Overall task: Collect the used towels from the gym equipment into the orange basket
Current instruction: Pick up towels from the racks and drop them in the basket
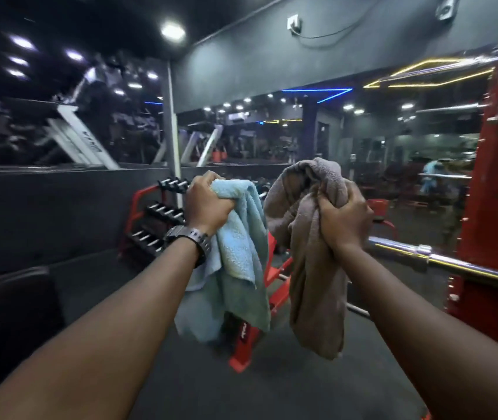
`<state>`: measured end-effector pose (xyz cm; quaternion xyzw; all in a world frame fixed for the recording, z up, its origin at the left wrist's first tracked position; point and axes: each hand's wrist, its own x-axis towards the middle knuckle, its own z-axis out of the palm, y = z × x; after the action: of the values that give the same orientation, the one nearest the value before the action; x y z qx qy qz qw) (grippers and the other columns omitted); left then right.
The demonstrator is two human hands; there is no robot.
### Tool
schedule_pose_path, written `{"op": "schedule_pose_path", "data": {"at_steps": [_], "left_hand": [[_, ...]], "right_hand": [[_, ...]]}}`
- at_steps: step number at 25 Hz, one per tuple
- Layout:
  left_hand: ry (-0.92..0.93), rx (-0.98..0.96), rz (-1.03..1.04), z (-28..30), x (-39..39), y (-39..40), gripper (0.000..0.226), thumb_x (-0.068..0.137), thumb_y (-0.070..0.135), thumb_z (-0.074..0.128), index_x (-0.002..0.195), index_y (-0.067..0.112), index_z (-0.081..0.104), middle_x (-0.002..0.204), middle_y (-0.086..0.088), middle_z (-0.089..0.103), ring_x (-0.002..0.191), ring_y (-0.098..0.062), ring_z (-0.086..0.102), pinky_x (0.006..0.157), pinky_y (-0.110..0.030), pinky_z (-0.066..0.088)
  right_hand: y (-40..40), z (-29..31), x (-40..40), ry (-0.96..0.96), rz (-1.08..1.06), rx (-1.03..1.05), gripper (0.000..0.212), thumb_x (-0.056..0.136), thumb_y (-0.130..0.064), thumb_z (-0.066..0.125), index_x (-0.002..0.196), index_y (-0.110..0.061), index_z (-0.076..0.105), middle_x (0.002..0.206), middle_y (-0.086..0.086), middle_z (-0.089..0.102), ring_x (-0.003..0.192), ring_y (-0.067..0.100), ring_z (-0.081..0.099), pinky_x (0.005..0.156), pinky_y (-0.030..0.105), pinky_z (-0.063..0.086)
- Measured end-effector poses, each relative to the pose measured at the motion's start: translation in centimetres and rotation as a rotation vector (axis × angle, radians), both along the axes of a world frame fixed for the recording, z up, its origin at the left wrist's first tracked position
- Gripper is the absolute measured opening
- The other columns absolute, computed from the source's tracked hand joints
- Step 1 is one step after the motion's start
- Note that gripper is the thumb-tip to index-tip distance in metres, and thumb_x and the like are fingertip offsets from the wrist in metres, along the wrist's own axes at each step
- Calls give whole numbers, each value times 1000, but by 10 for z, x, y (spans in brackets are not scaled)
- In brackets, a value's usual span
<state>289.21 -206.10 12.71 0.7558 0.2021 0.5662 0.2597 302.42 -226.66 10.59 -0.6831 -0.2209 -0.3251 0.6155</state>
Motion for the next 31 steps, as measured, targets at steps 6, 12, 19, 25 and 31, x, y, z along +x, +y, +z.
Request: {"op": "schedule_pose_path", "data": {"at_steps": [6, 12, 19, 25, 31], "left_hand": [[-12, 14, 311, -10, -135, 12, 26, 64, 1, 64, 81, 21, 59, 92, -5, 63, 86, -28, 60, 67, -28, 38], [-31, 46, 534, -28, -277, 28, 36, 63, -3, 57, 86, 22, 68, 89, 5, 62, 80, -17, 56, 65, -25, 35], [-21, 21, 773, -44, -489, 45, 38, 66, -8, 61, 86, 22, 74, 98, 0, 68, 90, -19, 63, 74, -31, 51], [-26, -21, 1009, -41, -665, 43, 32, 68, -6, 64, 82, 22, 68, 95, 1, 65, 85, -21, 61, 68, -29, 45], [-56, -5, 1232, -39, -825, 14, 29, 70, -7, 65, 82, 20, 65, 90, 3, 58, 80, -18, 53, 68, -24, 35]], "right_hand": [[55, -15, -81, 62, 227, -38, 32, 82, -47, 67, 110, -31, 64, 93, 4, 73, 90, 33, 66, 72, 33, 43], [130, -21, -199, 58, 496, -48, 31, 81, -48, 65, 108, -33, 62, 82, -5, 67, 83, 25, 64, 72, 31, 43], [215, -41, -398, 130, 826, -82, 30, 81, -48, 65, 109, -37, 64, 84, -10, 66, 82, 17, 57, 75, 29, 40], [257, -35, -567, 108, 1066, -98, 27, 85, -46, 65, 111, -41, 62, 86, -16, 65, 83, 12, 62, 75, 29, 46], [289, -35, -732, 110, 1317, -129, 27, 87, -47, 65, 114, -46, 59, 88, -18, 63, 86, 12, 64, 77, 34, 54]]}}
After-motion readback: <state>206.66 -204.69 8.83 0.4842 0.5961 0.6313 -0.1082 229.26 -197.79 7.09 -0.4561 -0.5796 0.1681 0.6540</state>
